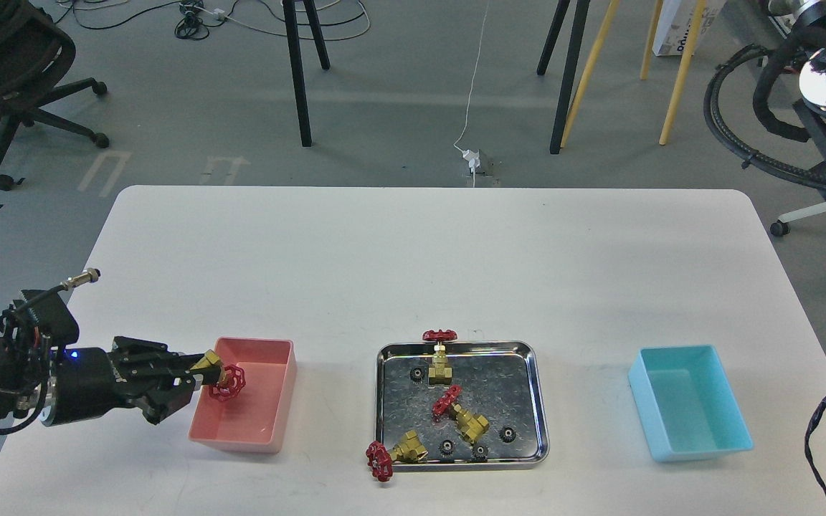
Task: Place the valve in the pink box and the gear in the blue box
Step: 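Carry the valve with the left gripper over the pink box, then open the left gripper to drop the valve into the pink box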
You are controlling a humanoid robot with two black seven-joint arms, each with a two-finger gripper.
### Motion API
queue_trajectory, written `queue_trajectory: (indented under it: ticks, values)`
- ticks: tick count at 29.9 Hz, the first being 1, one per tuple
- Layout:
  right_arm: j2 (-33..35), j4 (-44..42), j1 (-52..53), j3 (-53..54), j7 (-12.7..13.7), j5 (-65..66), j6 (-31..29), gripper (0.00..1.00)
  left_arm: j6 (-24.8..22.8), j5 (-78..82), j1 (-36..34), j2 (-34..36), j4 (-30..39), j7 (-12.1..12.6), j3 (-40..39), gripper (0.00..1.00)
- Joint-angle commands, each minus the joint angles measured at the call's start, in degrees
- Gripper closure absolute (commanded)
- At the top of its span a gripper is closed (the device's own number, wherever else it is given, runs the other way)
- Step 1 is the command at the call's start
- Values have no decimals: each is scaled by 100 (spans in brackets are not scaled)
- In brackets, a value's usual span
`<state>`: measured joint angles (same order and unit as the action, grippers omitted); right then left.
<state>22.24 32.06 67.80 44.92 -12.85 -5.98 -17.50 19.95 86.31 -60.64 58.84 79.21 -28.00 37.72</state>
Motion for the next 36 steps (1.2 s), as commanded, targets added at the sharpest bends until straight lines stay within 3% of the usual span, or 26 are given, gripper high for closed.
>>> queue_trajectory:
  ticks: [1,14,21,25,32,36]
  values:
    - [17,2,-39,0,2,-9,1,0,9,9,333,-56,-63,0,-300,90]
    - [61,28,-136,0,2,-9,1,0,9,9,483,-513,-433,0,-309,83]
    - [70,63,-250,-53,11,0,9,0,9,0,474,-601,-433,0,-317,64]
    - [70,55,-276,-80,11,0,18,0,9,-70,474,-593,-433,0,-361,46]
    - [52,299,-346,-211,72,123,-69,0,-17,-105,466,-365,-345,0,-782,34]
    - [96,871,-241,-1456,11,1165,-96,0,-245,-429,457,224,-91,0,-1625,34]
